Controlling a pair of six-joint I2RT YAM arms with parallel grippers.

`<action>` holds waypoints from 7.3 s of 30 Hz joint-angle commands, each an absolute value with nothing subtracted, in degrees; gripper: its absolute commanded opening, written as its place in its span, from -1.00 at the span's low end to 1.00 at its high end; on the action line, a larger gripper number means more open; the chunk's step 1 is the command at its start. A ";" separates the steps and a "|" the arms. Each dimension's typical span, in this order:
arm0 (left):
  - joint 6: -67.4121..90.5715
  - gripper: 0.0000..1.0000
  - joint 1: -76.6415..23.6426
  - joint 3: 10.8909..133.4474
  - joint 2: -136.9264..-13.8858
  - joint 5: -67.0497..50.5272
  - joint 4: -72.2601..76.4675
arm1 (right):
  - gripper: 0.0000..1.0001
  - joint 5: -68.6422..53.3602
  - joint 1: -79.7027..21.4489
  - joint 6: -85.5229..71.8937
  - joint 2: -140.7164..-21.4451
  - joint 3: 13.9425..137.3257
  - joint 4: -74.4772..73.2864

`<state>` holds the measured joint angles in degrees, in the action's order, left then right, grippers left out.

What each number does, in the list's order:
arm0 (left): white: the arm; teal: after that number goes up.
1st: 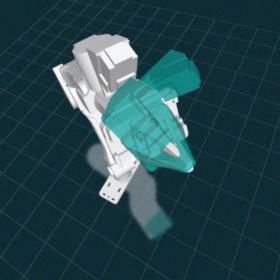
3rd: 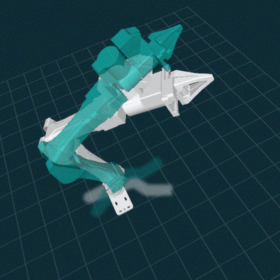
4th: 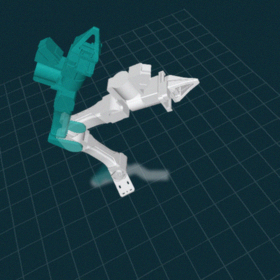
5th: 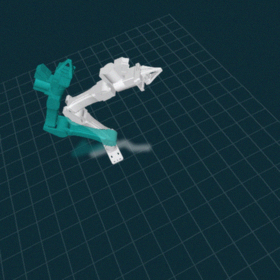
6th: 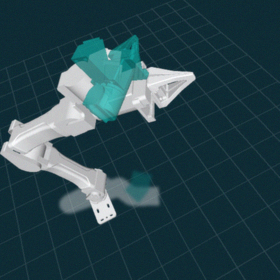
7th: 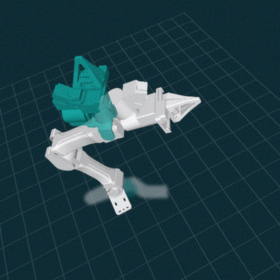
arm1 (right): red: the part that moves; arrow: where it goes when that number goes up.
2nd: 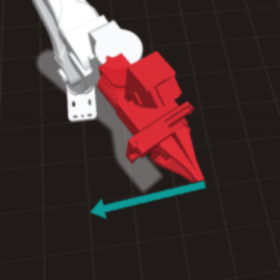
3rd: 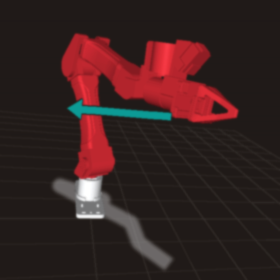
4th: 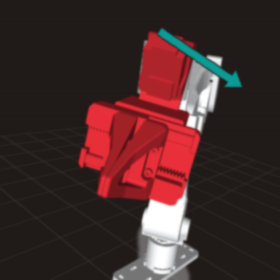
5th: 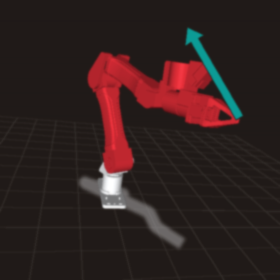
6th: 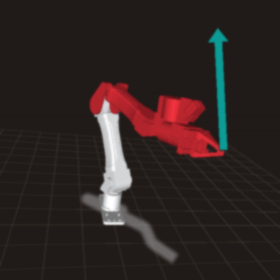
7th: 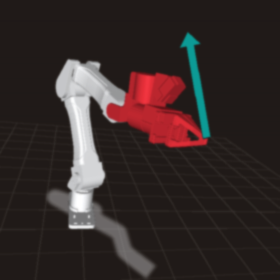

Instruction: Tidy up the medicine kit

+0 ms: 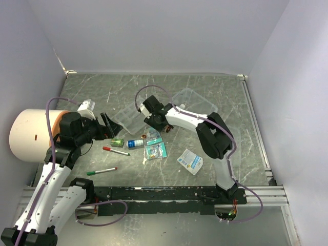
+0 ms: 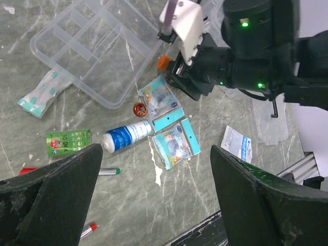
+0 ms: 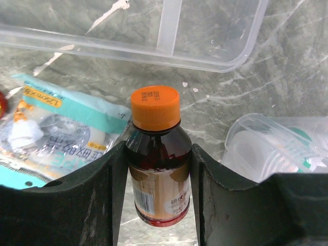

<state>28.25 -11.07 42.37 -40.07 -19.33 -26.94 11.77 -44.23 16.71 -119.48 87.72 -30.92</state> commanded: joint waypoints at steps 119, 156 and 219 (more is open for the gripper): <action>27.77 0.91 -14.98 43.59 -47.28 -20.36 -28.81 | 0.09 9.51 -21.42 -59.79 -103.23 71.50 -19.43; 30.63 0.84 -16.52 45.06 -53.13 -20.78 -22.54 | 0.14 27.47 -50.97 -54.53 -72.33 48.05 -39.18; 40.91 0.99 -18.81 42.74 -56.88 -31.04 -9.27 | -1.00 -10.96 -49.99 -36.54 -74.85 55.42 -11.11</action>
